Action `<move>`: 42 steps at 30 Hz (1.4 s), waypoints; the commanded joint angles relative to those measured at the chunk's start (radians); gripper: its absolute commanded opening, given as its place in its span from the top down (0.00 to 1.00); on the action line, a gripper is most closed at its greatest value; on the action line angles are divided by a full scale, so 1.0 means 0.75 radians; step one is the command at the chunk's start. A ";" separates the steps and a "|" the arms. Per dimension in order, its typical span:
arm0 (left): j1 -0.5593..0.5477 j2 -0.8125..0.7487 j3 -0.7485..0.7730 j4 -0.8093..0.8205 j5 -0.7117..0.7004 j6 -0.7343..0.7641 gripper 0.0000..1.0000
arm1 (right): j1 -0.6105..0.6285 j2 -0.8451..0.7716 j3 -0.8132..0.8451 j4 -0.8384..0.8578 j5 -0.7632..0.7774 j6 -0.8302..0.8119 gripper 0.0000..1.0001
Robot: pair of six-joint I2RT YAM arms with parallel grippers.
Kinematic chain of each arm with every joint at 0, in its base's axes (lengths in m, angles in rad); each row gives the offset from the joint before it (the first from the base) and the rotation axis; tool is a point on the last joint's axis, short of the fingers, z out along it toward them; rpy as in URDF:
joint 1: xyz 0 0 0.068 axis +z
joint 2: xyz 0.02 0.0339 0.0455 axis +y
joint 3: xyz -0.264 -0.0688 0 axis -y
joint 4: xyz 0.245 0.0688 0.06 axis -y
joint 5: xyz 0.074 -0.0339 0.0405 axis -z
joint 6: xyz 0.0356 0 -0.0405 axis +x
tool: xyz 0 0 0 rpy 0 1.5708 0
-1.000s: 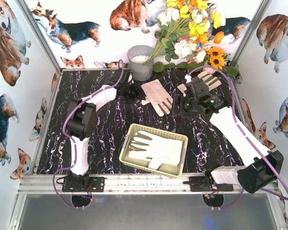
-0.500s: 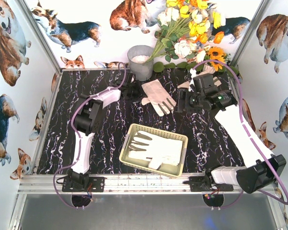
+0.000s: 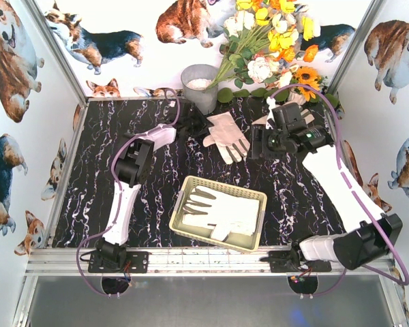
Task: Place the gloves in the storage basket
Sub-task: Pick up the glove from the center of the board.
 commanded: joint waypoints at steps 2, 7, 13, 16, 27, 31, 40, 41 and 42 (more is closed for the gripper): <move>0.021 0.118 0.112 0.037 -0.013 -0.052 0.57 | -0.013 0.046 0.094 0.033 0.029 -0.053 0.37; 0.021 0.191 0.204 0.034 0.019 -0.060 0.67 | -0.026 0.086 0.119 0.004 0.045 -0.074 0.37; 0.020 0.147 0.118 0.129 0.013 -0.064 0.98 | -0.052 0.093 0.107 0.009 0.041 -0.081 0.37; 0.020 0.091 0.081 0.155 0.041 -0.028 1.00 | -0.062 0.094 0.097 0.018 0.025 -0.078 0.37; 0.000 -0.282 -0.181 0.245 0.243 0.194 1.00 | -0.090 0.078 0.095 0.094 -0.071 -0.054 0.28; -0.020 -0.426 -0.255 0.285 0.364 0.268 1.00 | -0.097 0.057 0.109 0.150 -0.116 -0.021 0.20; -0.073 -0.683 -0.270 0.035 0.594 0.545 1.00 | -0.205 0.058 0.098 0.358 -0.392 -0.013 0.10; -0.082 -0.720 -0.273 -0.018 0.602 0.586 1.00 | -0.223 0.065 0.101 0.371 -0.441 -0.017 0.07; -0.087 -0.751 -0.283 -0.048 0.624 0.610 1.00 | -0.233 0.075 0.115 0.374 -0.482 -0.035 0.05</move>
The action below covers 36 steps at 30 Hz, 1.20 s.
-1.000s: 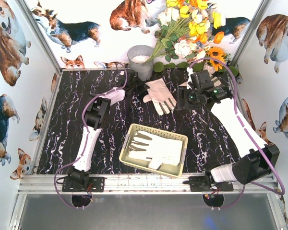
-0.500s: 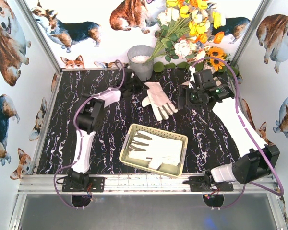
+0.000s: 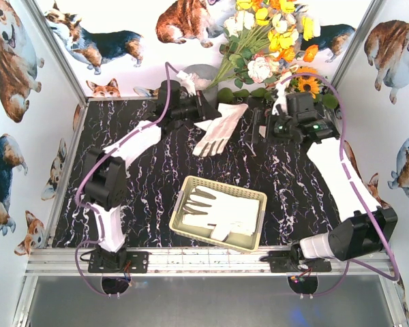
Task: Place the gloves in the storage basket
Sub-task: Pick up the glove from the center of the board, then place the glove at the center of the board.
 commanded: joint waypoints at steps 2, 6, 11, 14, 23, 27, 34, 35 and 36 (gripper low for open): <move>-0.037 -0.182 -0.022 -0.223 0.177 0.233 1.00 | -0.069 0.000 0.106 0.150 -0.260 -0.064 0.04; -0.073 -0.241 0.000 -0.425 0.262 0.357 1.00 | -0.070 -0.005 0.125 0.176 -0.396 -0.189 0.04; -0.115 -0.304 0.043 -0.625 0.322 0.489 1.00 | -0.068 -0.061 0.088 0.245 -0.454 -0.343 0.03; -0.118 -0.342 0.030 -0.669 0.340 0.522 1.00 | -0.068 -0.074 0.103 0.208 -0.519 -0.446 0.01; -0.136 -0.373 0.061 -0.807 0.387 0.601 1.00 | -0.039 0.015 0.185 0.010 -0.724 -0.621 0.01; -0.152 -0.381 0.065 -0.801 0.373 0.593 1.00 | 0.025 0.087 0.234 -0.071 -0.765 -0.639 0.03; -0.155 -0.385 0.095 -0.790 0.332 0.567 1.00 | 0.117 0.229 0.314 -0.172 -0.762 -0.624 0.45; -0.155 -0.387 0.095 -0.796 0.315 0.568 1.00 | 0.118 0.242 0.325 -0.171 -0.765 -0.608 0.58; -0.155 -0.390 0.096 -0.804 0.297 0.570 1.00 | 0.118 0.257 0.342 -0.175 -0.762 -0.598 0.71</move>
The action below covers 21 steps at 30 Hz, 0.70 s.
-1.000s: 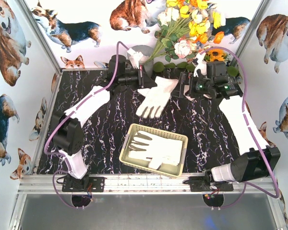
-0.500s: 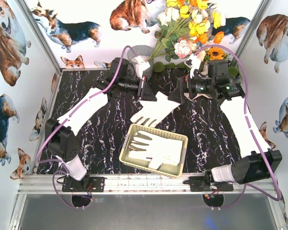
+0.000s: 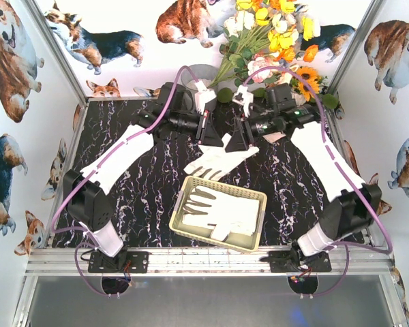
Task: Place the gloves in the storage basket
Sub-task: Place the glove at the center of the board.
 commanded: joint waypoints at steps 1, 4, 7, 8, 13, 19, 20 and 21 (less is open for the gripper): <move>-0.005 -0.054 0.055 -0.008 -0.055 0.001 1.00 | 0.002 0.042 0.116 -0.035 -0.024 0.030 0.88; -0.005 -0.058 0.064 -0.027 -0.175 -0.019 1.00 | 0.002 0.074 0.164 -0.079 0.034 0.024 1.00; -0.005 -0.059 0.101 -0.132 -0.526 -0.006 0.63 | 0.002 0.072 0.200 -0.076 0.207 0.012 1.00; -0.002 -0.058 0.110 -0.154 -0.615 -0.003 0.53 | 0.003 0.061 0.205 -0.065 0.276 0.010 1.00; 0.023 -0.159 0.079 -0.133 -0.927 -0.054 0.40 | 0.006 -0.001 0.221 0.086 0.569 -0.036 1.00; 0.130 -0.277 -0.063 -0.106 -1.205 -0.143 0.35 | 0.102 -0.057 0.132 0.298 0.818 -0.266 1.00; 0.163 -0.298 -0.093 -0.085 -1.195 -0.158 0.35 | 0.136 -0.071 0.088 0.347 0.865 -0.326 1.00; 0.200 -0.316 -0.128 -0.054 -1.181 -0.172 0.34 | 0.169 -0.082 0.028 0.397 0.908 -0.401 1.00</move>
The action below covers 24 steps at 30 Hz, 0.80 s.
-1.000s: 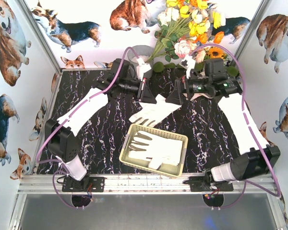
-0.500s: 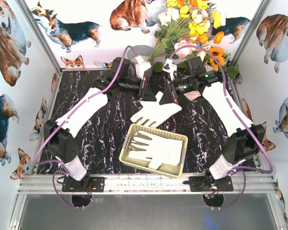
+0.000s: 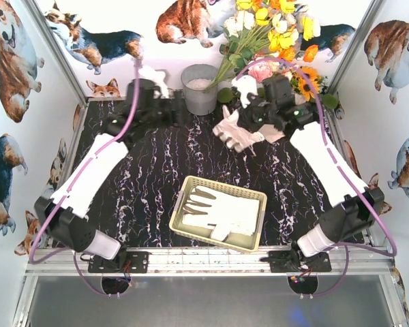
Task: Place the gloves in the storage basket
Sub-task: Place the glove at the center of the board.
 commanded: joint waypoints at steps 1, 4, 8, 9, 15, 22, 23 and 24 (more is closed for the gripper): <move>0.140 -0.077 -0.137 0.083 -0.125 -0.086 0.34 | 0.148 -0.110 -0.163 0.332 0.263 -0.310 1.00; 0.215 -0.110 -0.207 0.119 -0.066 -0.109 0.34 | 0.212 -0.076 -0.343 0.471 0.268 -0.361 1.00; 0.246 -0.142 -0.253 0.085 -0.047 -0.110 0.35 | 0.230 0.027 -0.423 0.525 0.084 -0.275 1.00; 0.251 -0.154 -0.270 0.080 -0.046 -0.109 0.35 | 0.237 0.056 -0.428 0.520 0.057 -0.267 1.00; 0.291 -0.203 -0.319 0.039 -0.021 -0.107 0.35 | 0.282 0.184 -0.422 0.455 -0.014 -0.229 1.00; 0.346 -0.209 -0.283 -0.005 -0.006 -0.107 0.35 | 0.288 0.303 -0.359 0.476 0.083 -0.232 1.00; 0.354 -0.209 -0.284 -0.005 0.001 -0.114 0.35 | 0.288 0.331 -0.332 0.466 0.087 -0.247 1.00; 0.360 -0.209 -0.281 -0.007 0.006 -0.120 0.35 | 0.293 0.359 -0.305 0.452 0.096 -0.262 1.00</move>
